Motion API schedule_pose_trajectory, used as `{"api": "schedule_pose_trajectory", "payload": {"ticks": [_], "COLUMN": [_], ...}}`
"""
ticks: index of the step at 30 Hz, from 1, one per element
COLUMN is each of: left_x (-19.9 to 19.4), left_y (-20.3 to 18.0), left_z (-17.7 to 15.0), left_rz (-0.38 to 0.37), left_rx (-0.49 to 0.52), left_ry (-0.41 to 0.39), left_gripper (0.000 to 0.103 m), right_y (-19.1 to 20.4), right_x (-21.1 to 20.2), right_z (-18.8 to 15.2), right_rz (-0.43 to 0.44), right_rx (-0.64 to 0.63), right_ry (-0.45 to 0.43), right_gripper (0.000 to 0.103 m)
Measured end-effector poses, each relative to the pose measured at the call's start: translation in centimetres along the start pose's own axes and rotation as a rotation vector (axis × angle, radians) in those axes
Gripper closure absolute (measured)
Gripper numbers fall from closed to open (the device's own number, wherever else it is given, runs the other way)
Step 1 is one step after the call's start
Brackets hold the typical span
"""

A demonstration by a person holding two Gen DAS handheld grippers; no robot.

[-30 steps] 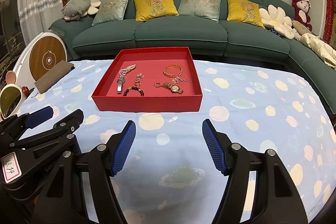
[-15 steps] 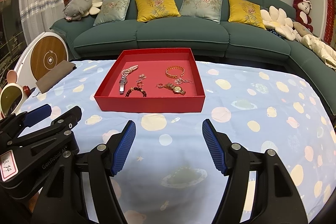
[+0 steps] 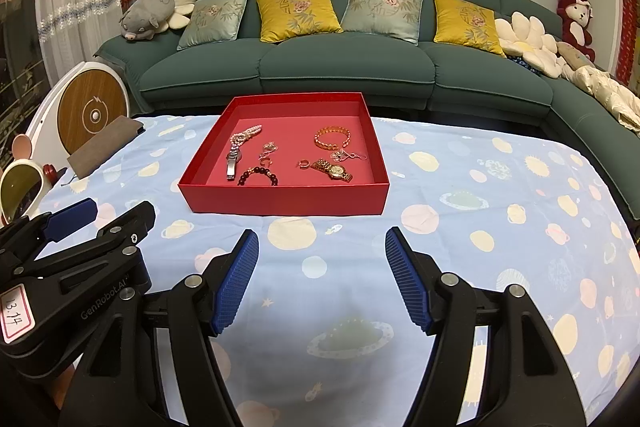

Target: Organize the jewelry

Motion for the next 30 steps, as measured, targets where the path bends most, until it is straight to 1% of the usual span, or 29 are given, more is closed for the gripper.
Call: {"api": "schedule_pose_trajectory", "payload": {"ticks": [12,30], "left_x": [-0.19,-0.11], "left_y": [-0.17,-0.15], "left_z": [0.14,0.05], "left_rz": [0.01,0.007], "left_rx": [0.012,0.011], "left_ry": [-0.019,-0.013], "left_gripper": [0.043,0.044], "right_y": [-0.11,-0.26], "right_x": [0.0,-0.03], "right_z": [-0.01,-0.01], "right_rz": [0.0,-0.001], "right_rx": [0.001,0.003], "right_ry": [0.0,-0.001], "right_gripper": [0.039,0.039]}}
Point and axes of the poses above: each gripper's, at about its wrist camera, not at the fingertips, and x roughly the way its jaws point, y to its left, z to its top, the point moved 3 cm from there along x, roughly the way its jaws point, and after that the axes turned 15 degrees about z, right-handed, at the moved point
